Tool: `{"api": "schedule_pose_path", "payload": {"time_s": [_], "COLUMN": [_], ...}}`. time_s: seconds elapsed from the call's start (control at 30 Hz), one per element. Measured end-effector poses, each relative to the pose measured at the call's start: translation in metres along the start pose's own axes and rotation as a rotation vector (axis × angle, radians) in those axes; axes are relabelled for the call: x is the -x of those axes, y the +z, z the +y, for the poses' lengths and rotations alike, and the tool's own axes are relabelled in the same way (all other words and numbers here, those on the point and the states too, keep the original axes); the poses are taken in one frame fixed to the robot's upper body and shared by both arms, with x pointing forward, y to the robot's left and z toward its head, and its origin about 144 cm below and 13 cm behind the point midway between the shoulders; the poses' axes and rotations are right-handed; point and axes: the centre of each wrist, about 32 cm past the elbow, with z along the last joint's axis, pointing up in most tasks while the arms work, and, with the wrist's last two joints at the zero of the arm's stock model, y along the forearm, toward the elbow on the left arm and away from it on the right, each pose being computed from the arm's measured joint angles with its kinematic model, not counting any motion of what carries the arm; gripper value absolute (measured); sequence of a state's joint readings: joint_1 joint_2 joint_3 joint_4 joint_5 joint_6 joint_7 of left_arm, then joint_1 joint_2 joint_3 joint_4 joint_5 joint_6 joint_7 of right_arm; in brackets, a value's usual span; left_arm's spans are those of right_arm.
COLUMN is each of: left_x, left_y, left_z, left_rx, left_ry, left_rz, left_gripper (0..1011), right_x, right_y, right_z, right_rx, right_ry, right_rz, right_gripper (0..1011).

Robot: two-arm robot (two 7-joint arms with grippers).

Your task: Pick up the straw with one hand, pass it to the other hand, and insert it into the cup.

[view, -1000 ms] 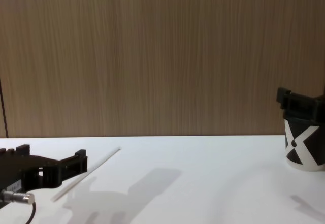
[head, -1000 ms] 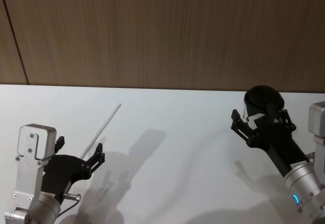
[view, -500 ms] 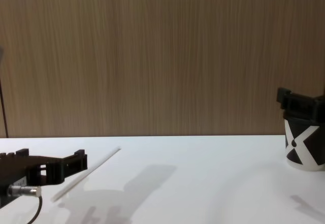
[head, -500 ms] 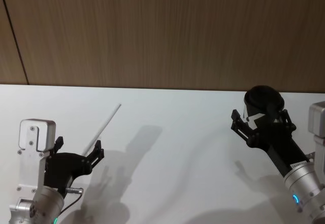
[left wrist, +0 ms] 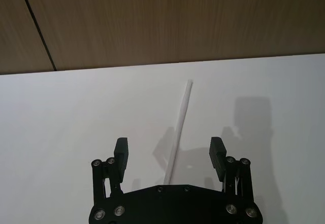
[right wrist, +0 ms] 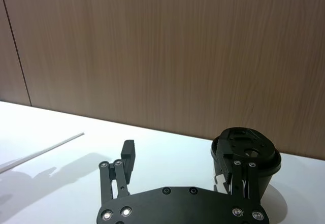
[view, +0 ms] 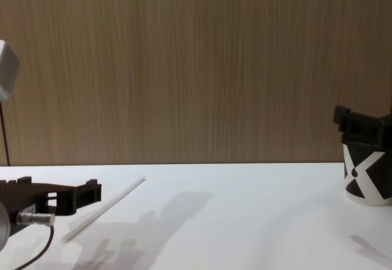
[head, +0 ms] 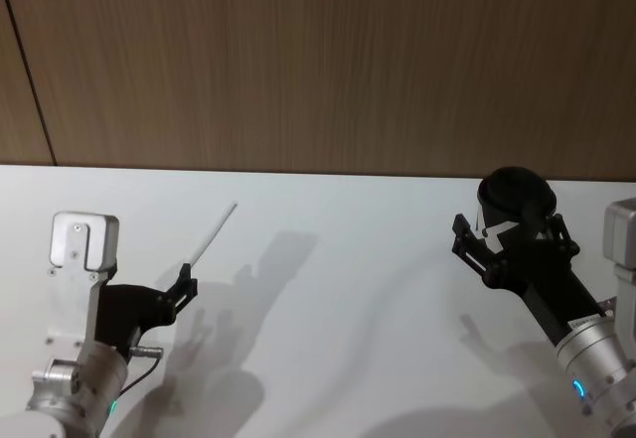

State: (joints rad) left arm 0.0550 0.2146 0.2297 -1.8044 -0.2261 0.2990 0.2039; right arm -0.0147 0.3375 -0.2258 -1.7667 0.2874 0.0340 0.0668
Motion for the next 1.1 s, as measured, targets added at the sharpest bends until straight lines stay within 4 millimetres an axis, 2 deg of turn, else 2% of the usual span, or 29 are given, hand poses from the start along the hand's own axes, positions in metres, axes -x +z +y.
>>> {"api": "schedule_pose_path", "payload": {"time_s": [0.43, 1.1], "left_x": [-0.008, -0.027], "left_y": [0.004, -0.003], "left_z": [-0.021, -0.043], "left_rx": [-0.067, -0.129], "left_ry": [-0.036, -0.087], "left_rz": [-0.072, -0.035], "left_gripper": [1002, 1003], "right_x": [0.0, 0.0], "right_y": [0.0, 0.0], "right_z": [0.0, 0.0], "right_rx": [0.0, 0.0], "right_ry": [0.0, 0.0], "right_rz": [0.0, 0.0], "right_gripper": [1001, 1001]}}
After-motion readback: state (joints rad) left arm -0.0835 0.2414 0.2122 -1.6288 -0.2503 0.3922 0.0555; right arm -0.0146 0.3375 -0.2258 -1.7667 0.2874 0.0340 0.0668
